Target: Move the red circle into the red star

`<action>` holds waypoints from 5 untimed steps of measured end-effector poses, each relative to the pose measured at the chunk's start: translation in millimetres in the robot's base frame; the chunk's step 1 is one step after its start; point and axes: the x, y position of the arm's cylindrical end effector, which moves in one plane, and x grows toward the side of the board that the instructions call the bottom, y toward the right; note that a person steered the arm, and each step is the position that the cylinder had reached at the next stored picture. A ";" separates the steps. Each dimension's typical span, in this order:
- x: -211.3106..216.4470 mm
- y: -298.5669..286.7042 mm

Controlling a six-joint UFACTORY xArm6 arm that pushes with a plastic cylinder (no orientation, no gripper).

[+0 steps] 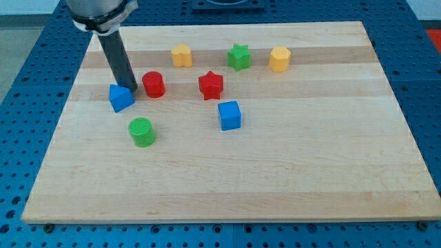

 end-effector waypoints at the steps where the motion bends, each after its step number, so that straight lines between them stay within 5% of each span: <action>1: 0.0 0.0; 5: -4.6 61.8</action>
